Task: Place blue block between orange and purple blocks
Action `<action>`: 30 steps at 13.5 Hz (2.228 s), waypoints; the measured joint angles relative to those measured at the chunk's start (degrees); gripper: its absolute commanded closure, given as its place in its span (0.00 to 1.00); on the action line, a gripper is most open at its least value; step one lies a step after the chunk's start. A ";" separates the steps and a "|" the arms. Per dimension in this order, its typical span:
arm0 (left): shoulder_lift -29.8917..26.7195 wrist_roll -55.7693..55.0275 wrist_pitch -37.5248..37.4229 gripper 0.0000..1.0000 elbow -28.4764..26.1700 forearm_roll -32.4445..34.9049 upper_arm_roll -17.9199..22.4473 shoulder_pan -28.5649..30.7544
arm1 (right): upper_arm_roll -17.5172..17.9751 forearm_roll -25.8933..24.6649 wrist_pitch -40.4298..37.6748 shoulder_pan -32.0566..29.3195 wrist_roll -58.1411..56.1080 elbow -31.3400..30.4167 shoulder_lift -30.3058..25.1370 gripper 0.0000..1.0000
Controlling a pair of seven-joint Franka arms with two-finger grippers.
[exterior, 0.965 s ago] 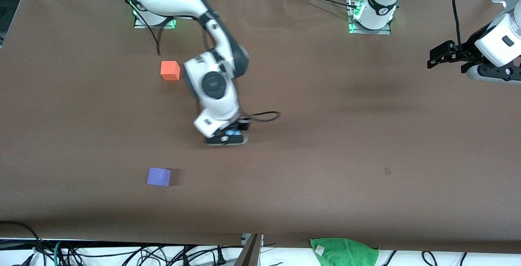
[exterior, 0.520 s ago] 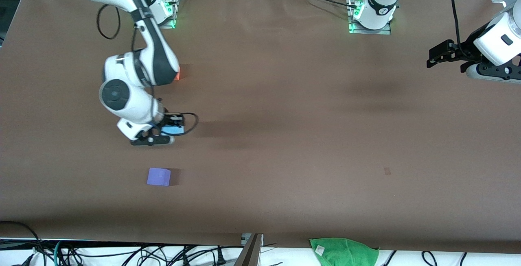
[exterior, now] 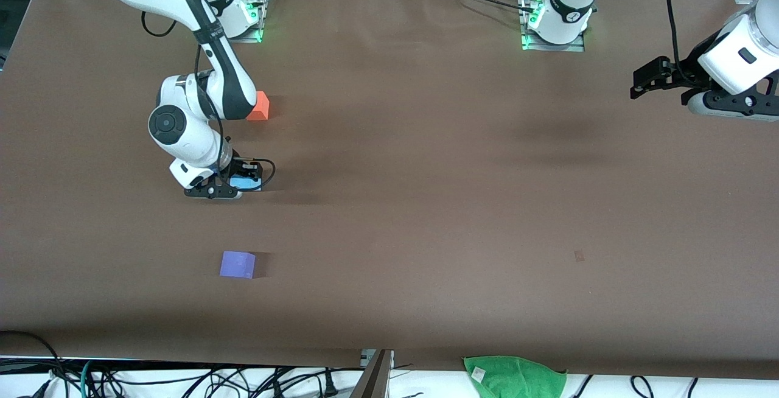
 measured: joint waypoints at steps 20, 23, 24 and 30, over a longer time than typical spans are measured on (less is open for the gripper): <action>-0.23 0.09 -0.59 0.00 0.00 0.95 -2.72 2.24 | -6.50 0.99 -42.33 0.28 0.64 26.76 -10.23 0.01; -0.25 1.08 -0.87 0.00 0.00 0.95 -2.04 1.71 | -6.85 -1.85 -48.16 0.30 0.64 27.83 -17.70 0.00; -0.25 1.21 -0.88 0.00 0.00 0.95 -2.01 1.68 | -6.78 -3.73 -49.00 0.33 0.64 27.45 -20.21 0.00; -0.24 1.26 -0.90 0.00 -0.14 0.95 -1.60 1.96 | 1.23 -8.00 -48.24 -6.41 0.22 24.68 -24.55 0.00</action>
